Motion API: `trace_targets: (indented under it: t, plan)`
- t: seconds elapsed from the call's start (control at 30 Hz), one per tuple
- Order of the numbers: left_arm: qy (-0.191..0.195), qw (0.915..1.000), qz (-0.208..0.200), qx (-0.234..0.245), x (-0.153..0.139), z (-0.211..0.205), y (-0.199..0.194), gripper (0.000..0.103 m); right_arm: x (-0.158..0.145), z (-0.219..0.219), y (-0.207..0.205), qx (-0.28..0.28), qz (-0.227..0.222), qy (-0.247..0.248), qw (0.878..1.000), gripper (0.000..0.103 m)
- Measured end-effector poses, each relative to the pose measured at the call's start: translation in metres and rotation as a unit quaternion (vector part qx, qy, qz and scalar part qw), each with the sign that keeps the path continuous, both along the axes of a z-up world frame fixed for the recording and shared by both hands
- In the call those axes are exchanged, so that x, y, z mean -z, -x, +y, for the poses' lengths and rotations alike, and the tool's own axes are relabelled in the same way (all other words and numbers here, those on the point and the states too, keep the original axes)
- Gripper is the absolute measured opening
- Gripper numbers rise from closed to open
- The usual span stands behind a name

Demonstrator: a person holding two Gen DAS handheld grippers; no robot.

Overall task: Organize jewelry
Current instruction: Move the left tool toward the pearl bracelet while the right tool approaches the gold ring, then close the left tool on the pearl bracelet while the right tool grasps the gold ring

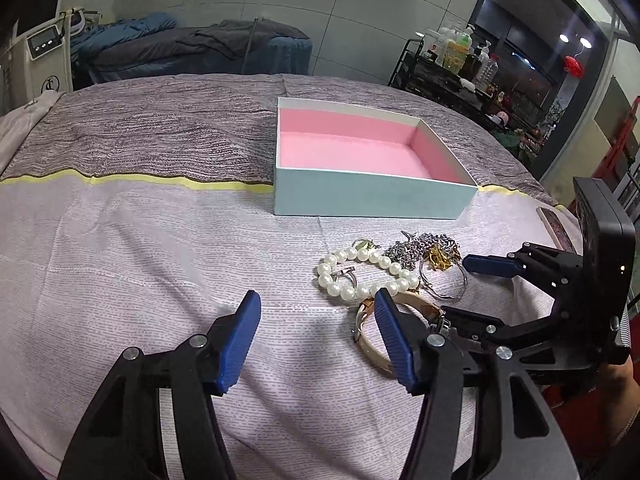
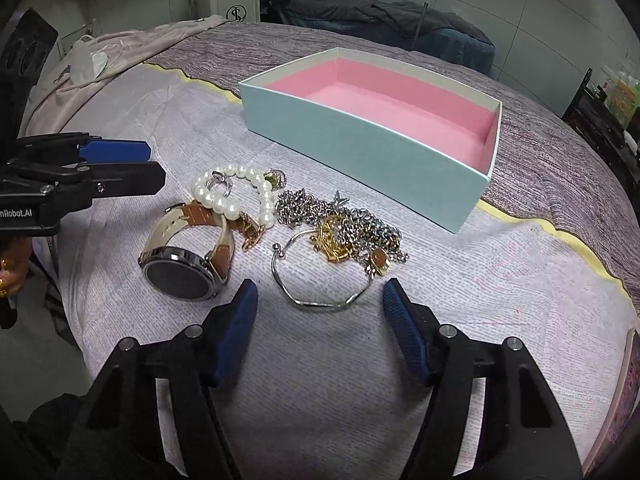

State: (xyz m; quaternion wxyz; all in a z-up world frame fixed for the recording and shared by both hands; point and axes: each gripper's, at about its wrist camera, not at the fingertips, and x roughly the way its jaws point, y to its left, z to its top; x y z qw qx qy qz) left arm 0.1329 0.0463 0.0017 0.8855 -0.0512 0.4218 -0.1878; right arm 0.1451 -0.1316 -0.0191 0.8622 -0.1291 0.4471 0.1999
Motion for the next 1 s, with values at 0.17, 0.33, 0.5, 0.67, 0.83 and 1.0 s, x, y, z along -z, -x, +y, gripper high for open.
trace_targets:
  t: [0.17, 0.33, 0.5, 0.67, 0.83, 1.0]
  plan:
    - [0.011, 0.9998, 0.016, 0.006, 0.004, 0.0, -0.005, 0.058, 0.004, 0.01, -0.013, 0.013, -0.012, -0.006, 1.0, 0.064]
    - [0.022, 0.9993, 0.022, 0.022, 0.004, -0.005, -0.012, 0.059, 0.003, 0.004, -0.014, 0.013, -0.013, -0.018, 1.0, 0.057]
    - [0.008, 0.9986, 0.025, 0.045, 0.005, -0.025, -0.021, 0.069, -0.004, -0.008, -0.003, 0.006, -0.003, -0.021, 1.0, 0.056]
    - [-0.006, 0.9975, 0.029, 0.065, 0.003, -0.043, -0.031, 0.083, -0.009, -0.03, 0.011, 0.013, 0.009, -0.018, 1.0, 0.056]
    - [-0.044, 0.9942, 0.045, 0.087, 0.011, -0.063, -0.041, 0.081, -0.014, -0.051, 0.022, 0.013, 0.023, -0.027, 0.999, 0.056]
    - [-0.059, 0.9909, 0.067, 0.101, 0.021, -0.075, -0.046, 0.067, -0.016, -0.069, 0.031, 0.032, 0.021, -0.027, 0.999, 0.056]
